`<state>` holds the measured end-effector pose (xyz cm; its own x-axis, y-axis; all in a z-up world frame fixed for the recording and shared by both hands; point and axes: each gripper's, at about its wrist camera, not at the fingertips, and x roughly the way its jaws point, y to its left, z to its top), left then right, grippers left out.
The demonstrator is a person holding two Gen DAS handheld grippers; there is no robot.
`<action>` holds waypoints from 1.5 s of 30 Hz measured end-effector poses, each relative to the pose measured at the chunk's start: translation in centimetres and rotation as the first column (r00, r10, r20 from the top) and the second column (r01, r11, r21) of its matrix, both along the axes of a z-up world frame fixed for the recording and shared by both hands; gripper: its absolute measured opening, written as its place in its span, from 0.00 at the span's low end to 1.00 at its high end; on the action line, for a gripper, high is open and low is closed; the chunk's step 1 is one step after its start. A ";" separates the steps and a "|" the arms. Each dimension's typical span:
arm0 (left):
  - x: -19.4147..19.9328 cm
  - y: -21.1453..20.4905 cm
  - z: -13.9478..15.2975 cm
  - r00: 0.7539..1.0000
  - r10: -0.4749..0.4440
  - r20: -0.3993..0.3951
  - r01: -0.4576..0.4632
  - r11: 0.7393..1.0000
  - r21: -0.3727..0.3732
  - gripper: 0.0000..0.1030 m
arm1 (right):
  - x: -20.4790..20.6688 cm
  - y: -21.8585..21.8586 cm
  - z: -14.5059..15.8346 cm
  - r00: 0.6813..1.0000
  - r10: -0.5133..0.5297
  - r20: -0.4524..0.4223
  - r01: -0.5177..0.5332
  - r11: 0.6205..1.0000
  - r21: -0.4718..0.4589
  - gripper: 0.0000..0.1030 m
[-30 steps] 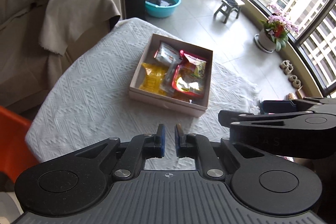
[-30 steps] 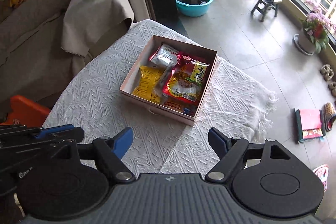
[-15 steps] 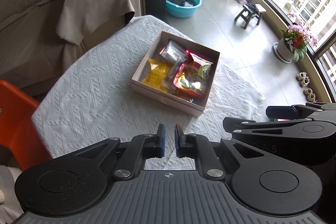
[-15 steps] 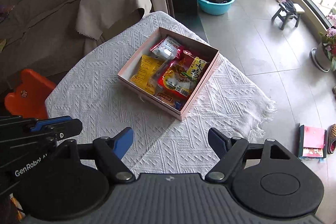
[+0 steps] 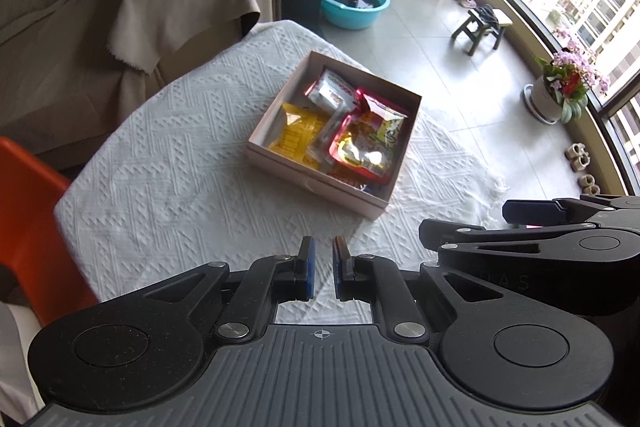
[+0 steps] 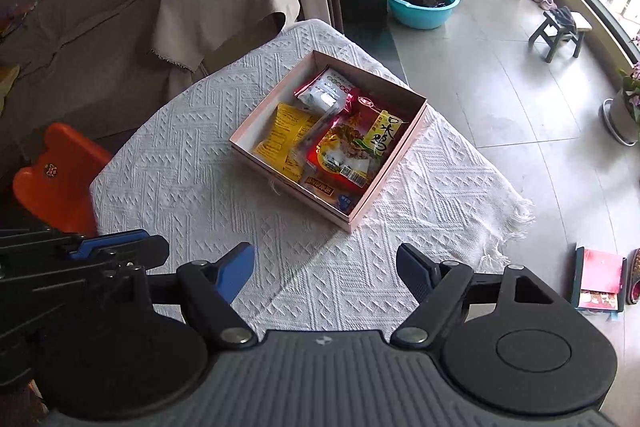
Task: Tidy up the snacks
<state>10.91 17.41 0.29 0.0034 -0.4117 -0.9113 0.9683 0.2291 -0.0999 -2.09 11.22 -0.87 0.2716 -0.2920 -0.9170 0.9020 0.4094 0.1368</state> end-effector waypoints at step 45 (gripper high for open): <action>-0.8 -1.1 -1.1 0.996 0.081 -0.031 -0.080 0.997 0.017 0.11 | -0.8 -1.9 -1.5 0.998 0.060 0.010 -0.061 0.997 0.043 0.77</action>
<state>10.16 16.36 -0.83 0.0067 -0.3972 -0.9177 0.9429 0.3080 -0.1264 -2.88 9.32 -2.34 0.2958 -0.2345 -0.9260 0.8745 0.4567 0.1637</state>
